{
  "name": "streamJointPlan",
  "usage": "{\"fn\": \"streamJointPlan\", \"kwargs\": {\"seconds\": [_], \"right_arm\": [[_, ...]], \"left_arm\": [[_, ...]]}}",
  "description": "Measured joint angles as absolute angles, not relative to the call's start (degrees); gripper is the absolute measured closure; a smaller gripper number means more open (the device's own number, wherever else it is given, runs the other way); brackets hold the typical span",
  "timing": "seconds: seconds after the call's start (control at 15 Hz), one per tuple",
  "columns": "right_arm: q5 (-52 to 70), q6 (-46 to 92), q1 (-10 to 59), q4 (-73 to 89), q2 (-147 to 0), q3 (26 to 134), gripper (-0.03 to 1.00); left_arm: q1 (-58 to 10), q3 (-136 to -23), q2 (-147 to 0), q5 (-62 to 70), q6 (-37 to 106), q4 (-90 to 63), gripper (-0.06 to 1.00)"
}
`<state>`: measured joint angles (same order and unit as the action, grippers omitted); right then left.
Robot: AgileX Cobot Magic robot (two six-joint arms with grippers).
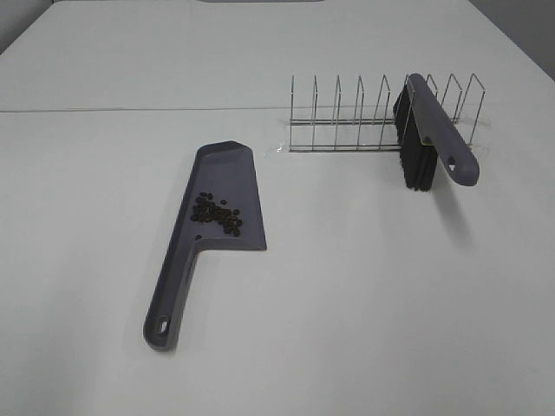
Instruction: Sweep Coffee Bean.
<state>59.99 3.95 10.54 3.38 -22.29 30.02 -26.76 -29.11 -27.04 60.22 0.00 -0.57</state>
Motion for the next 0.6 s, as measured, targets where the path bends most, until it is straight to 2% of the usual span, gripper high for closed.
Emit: {"fn": "streamJointPlan", "kwargs": {"seconds": [0.27,0.6], "right_arm": [[60.16,4.41,10.54,3.38,-8.31,29.34,0.27],[60.56,4.47,10.54,3.67,-4.93,29.05,0.27]], "left_arm": [[-26.76,-29.11,-26.99,60.22,2.86,-2.41,0.29],[-26.76,-29.11,-26.99,60.22,2.98,-2.41,0.29]]}}
